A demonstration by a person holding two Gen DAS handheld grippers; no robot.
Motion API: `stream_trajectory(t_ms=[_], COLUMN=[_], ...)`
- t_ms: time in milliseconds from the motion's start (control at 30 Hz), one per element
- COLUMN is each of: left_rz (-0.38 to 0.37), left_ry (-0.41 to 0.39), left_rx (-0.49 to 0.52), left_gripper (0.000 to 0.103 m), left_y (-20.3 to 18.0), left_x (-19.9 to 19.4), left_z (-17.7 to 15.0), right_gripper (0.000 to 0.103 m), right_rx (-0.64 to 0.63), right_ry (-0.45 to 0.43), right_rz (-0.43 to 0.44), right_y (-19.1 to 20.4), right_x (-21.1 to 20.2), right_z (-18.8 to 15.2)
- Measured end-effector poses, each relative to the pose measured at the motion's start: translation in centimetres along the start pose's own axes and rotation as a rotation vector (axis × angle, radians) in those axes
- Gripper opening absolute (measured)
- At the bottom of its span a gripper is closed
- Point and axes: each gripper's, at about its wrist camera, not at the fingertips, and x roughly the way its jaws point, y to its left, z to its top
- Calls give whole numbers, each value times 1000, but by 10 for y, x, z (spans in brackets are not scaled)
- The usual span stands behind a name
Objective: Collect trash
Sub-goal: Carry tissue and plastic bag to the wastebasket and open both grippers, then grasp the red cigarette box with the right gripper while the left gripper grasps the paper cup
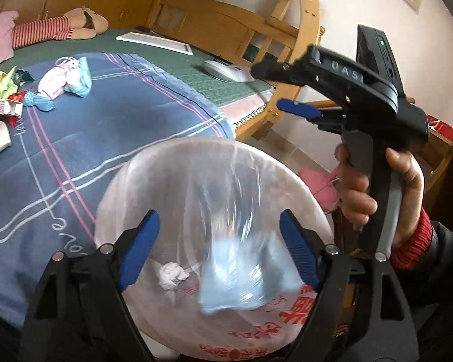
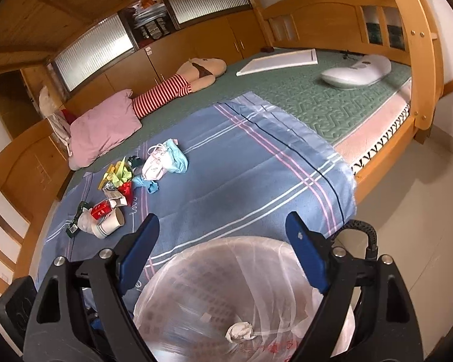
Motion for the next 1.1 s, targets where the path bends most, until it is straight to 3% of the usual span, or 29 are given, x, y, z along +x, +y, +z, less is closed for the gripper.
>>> stream_trajectory(t_ms=[100, 133, 267, 300, 367, 533, 633, 767, 900, 967, 1100], left_rz=[123, 195, 604, 669, 769, 990, 917, 853, 809, 791, 797], left_ry=[-78, -109, -183, -195, -223, -288, -316, -467, -463, -454, -457], left_rx=[-83, -124, -317, -349, -396, -405, -667, -835, -907, -921, -917], left_gripper=[87, 87, 87, 87, 90, 99, 99, 99, 99, 99, 99], left_y=[23, 35, 100, 116, 141, 182, 223, 228, 237, 236, 239], left_x=[-18, -26, -62, -69, -86, -120, -141, -171, -172, -167, -164], left_z=[6, 9, 15, 17, 20, 21, 0, -30, -37, -38, -37], right_gripper=[84, 84, 84, 84, 84, 86, 92, 92, 92, 97, 97], right_rx=[-4, -5, -38, -50, -90, -194, -289, -374, -452, -469, -487], right_ry=[23, 28, 90, 108, 162, 257, 310, 379, 405, 417, 435], right_rz=[2, 4, 11, 17, 45, 102, 106, 82, 12, 7, -4], right_y=[4, 6, 32, 40, 67, 136, 182, 232, 269, 282, 294], right_x=[8, 10, 32, 39, 62, 120, 162, 217, 259, 275, 291], right_z=[-3, -3, -2, -2, -4, -15, -24, -36, -48, -52, -56])
